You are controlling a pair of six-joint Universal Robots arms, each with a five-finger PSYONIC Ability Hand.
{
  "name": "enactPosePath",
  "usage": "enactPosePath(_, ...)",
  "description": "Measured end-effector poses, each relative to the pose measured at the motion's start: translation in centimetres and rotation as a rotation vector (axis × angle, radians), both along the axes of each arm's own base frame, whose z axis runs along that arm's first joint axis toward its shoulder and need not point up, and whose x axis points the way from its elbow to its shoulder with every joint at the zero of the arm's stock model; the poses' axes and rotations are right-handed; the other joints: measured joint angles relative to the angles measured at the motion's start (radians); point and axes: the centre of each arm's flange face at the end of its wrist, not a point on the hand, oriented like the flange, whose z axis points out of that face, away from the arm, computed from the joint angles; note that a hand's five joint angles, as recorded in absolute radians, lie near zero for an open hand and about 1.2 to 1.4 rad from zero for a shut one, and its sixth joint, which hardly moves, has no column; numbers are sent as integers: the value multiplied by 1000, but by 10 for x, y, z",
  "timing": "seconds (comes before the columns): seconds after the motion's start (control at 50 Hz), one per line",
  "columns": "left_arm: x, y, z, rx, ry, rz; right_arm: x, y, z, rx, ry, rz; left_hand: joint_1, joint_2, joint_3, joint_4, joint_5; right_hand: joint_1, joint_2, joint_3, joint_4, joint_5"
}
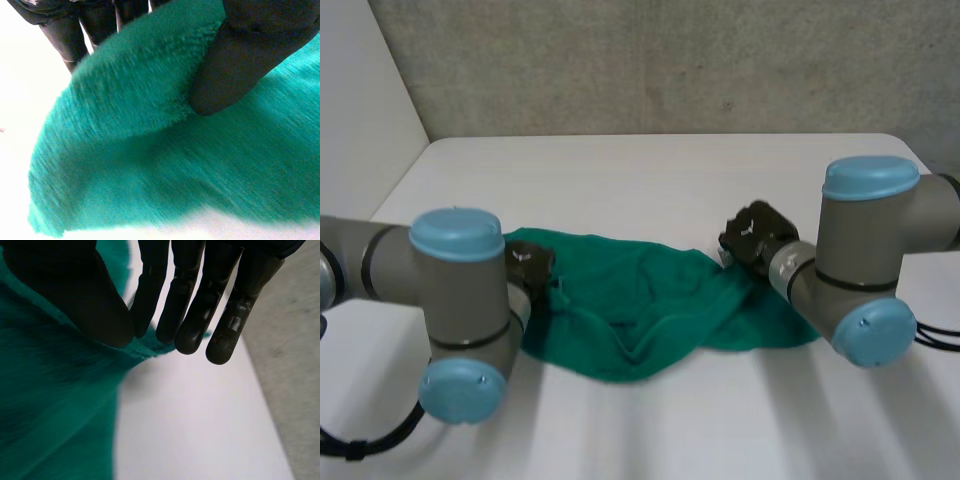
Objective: Fold the towel.
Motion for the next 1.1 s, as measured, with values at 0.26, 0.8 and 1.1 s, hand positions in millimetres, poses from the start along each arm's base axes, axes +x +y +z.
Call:
enactPosePath(0.26,-1,-96,179,-661,302,15,-24,-94,176,-557,-535,-264,0,5,6,2,0,0,0,5,8,3)
enactPosePath(0.8,70,-73,64,-278,671,82,-72,-37,82,-97,-516,-272,0,7,7,7,0,12,0,8,8,20)
enactPosePath(1.1,90,-26,2,8,576,89,-84,-3,5,236,-349,-272,0,8,7,7,0,-198,-263,-257,-243,-203)
